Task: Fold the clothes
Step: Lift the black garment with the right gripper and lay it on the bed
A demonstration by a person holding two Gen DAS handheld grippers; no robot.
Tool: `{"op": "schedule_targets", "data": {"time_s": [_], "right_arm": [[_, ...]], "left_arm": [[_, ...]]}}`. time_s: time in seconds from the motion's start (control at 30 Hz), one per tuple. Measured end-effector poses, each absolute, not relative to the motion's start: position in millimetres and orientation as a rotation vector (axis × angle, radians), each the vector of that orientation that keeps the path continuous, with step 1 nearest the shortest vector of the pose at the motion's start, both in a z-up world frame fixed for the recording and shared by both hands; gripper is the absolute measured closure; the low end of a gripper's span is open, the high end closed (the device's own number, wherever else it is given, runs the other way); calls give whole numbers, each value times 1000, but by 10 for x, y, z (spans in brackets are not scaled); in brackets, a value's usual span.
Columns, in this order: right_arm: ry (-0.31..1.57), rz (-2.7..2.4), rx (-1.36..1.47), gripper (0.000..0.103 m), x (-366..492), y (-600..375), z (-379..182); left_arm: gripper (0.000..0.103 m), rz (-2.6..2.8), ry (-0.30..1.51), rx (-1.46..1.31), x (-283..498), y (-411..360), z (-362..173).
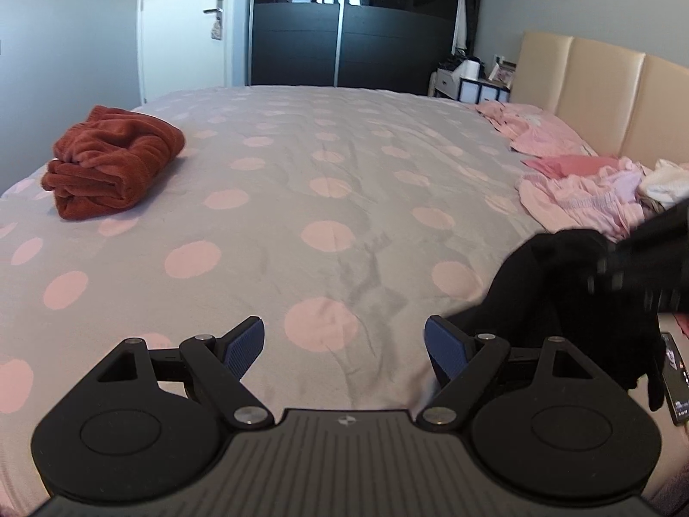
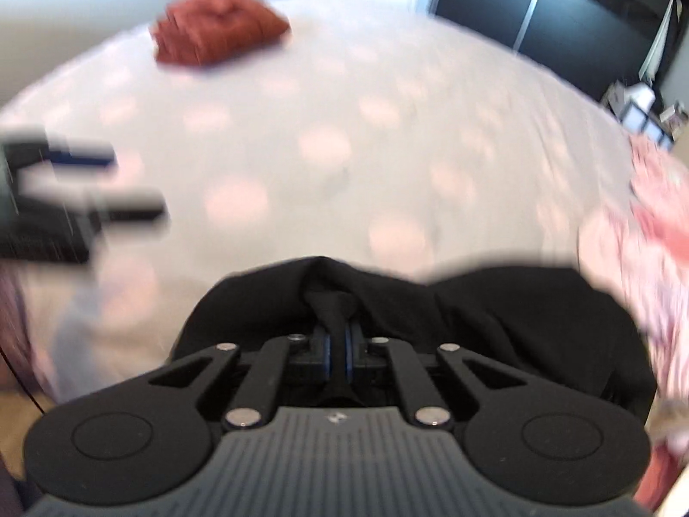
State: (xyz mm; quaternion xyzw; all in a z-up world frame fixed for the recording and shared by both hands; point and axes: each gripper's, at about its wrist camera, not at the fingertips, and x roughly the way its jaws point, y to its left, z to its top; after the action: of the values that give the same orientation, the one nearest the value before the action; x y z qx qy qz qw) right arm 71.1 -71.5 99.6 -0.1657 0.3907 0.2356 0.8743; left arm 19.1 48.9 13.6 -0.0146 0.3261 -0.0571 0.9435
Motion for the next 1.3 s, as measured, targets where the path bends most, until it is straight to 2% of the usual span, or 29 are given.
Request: {"op": "schedule_targets", "data": {"time_s": [0.3,0.43,0.57,0.87,1.0,1.03,1.17,1.23,1.3], "right_arm": [[516,635,-223,96,815,-275,2275],[492,601,-244,98,788,-379,2416],[621,544,-259,100,806,-701,2047],[1082,410,-319,101,511,-1327,409],[1174,363,-372,101,397,-1499,55],[1182,361,-361,97,394,-1528,36],[1127,362,-298,93,377,-1562,180],[1062,367,-299,79,330,-1508,298],[997,380,-279,70,335,-1429,447]], "left_arm": [[21,-5,607,-115,113,918,281],[21,0,609,-146,120,1014,277],[21,-19,631,-146,124,997,217],[22,-84,683,-97,205,785,131],[33,-146,743,-32,275,620,39],[35,-162,760,-13,293,576,15],[35,-196,801,34,405,423,-99],[39,-221,818,57,471,359,-139],[40,-247,828,78,533,301,-171]]}}
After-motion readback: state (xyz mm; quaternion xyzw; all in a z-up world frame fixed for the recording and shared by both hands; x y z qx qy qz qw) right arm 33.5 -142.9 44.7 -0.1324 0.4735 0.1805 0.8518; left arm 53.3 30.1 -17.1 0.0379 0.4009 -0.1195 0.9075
